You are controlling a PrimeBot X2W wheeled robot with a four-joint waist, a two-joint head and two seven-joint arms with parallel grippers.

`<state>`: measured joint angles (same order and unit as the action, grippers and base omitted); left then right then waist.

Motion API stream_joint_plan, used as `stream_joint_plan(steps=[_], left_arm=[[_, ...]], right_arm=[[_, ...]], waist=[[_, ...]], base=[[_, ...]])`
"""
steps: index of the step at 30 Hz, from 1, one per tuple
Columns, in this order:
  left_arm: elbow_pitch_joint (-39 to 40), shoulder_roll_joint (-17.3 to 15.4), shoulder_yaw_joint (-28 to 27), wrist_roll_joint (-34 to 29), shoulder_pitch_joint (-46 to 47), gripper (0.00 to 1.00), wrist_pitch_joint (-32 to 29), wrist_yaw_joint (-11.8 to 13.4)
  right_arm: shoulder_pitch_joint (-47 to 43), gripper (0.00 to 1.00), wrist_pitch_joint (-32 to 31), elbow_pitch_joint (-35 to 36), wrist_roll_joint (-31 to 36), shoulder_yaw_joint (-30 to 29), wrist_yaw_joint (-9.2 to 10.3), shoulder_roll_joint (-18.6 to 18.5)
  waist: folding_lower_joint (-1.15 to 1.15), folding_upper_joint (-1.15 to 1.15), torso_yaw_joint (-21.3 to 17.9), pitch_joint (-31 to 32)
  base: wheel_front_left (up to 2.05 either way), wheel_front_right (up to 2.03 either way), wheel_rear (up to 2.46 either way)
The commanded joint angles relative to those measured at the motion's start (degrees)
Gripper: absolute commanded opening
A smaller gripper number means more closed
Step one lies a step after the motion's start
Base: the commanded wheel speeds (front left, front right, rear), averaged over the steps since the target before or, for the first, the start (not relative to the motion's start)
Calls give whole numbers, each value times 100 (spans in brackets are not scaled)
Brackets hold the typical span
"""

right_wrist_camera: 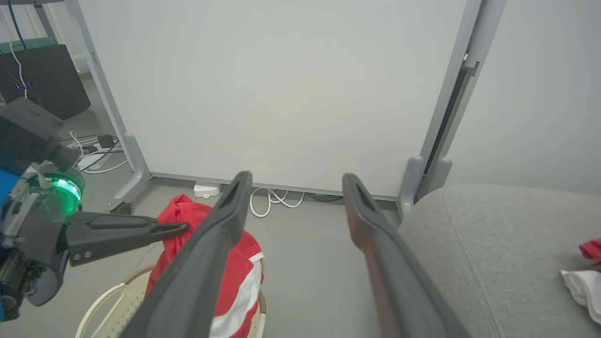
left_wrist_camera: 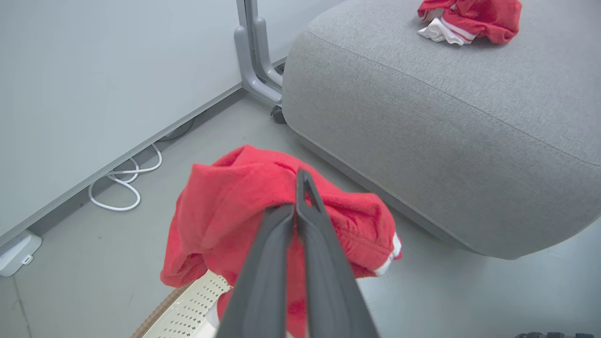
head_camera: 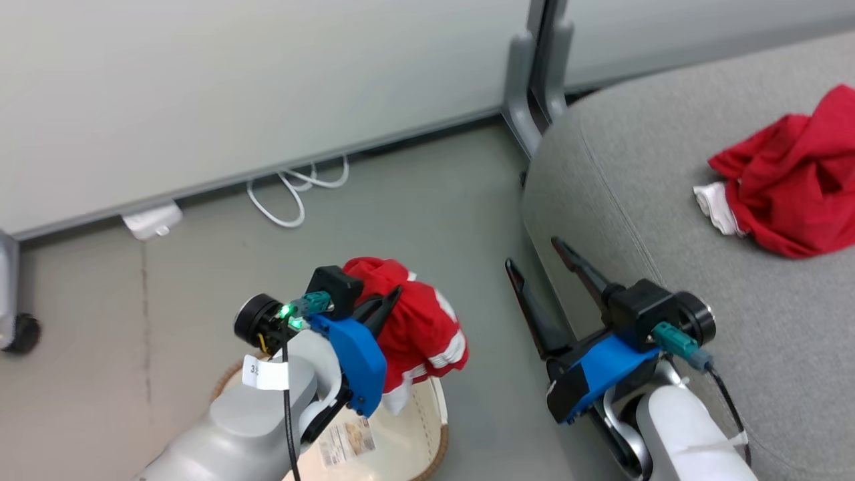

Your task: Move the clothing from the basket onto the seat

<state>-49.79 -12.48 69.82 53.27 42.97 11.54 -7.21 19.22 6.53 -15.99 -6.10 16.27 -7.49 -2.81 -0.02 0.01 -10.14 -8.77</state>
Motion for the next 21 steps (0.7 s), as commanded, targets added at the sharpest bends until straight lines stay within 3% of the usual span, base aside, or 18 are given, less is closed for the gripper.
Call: stream_joint_plan(steps=[1, 21], left_arm=[[67, 55, 33, 41, 139, 0, 62, -43], [366, 448, 148, 222, 884, 0, 153, -29]], right_arm=[[-214, 100, -66, 17, -29, 11, -1, -15], [-590, 100, -373, 262, -136, 238, -1, -15]], waist=[[2, -1, 411, 578], [2, -1, 505, 923]], base=[[0, 0, 0], [0, 0, 0]])
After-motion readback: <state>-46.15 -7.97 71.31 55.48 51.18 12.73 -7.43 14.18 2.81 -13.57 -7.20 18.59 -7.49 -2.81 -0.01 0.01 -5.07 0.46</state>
